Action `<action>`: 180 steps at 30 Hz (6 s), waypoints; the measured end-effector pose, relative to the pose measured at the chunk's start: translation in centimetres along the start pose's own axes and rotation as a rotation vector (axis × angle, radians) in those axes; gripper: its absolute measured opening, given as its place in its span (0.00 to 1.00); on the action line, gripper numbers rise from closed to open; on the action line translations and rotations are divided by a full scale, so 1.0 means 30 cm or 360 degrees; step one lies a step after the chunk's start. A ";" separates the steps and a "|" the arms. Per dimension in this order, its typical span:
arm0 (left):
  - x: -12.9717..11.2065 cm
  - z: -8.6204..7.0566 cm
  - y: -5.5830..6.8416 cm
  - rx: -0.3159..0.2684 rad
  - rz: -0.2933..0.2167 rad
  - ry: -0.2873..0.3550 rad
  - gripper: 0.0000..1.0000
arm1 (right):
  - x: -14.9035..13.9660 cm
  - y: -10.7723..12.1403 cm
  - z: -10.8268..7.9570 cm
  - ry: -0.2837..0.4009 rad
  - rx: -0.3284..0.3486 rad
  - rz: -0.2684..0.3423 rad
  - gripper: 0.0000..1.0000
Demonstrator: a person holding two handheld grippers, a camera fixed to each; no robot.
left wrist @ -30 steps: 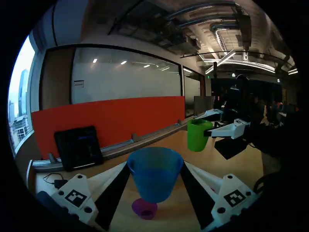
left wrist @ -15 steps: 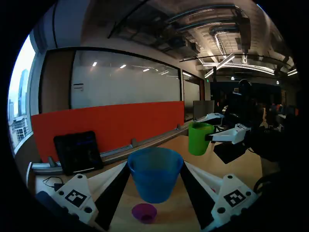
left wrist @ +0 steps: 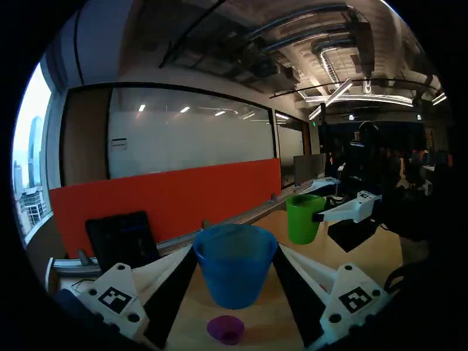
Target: Pour water
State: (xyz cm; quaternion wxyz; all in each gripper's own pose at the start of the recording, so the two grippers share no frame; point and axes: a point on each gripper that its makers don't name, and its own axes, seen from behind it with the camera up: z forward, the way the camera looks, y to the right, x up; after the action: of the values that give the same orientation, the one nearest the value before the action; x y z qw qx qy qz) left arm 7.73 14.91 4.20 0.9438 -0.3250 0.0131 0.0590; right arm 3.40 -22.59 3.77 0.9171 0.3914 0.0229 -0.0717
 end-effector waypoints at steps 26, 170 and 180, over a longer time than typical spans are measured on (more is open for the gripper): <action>0.165 -0.002 0.048 0.0078 0.0421 0.0130 0.87 | -0.042 -0.134 0.040 -0.0020 0.0136 0.0002 0.93; 0.477 0.020 0.199 0.0275 0.1944 0.0156 0.87 | -0.075 -0.257 0.089 0.0013 0.0290 -0.0022 0.92; 0.503 0.018 0.196 0.0284 0.1984 0.0167 0.87 | -0.069 -0.254 0.083 0.0020 0.0285 -0.0030 0.92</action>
State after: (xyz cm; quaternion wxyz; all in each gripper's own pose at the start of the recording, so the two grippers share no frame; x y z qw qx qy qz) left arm 21.99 21.40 0.08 0.7537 -0.1789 0.2512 0.5805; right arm 0.19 -29.37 0.24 0.8775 0.4722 0.0257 -0.0796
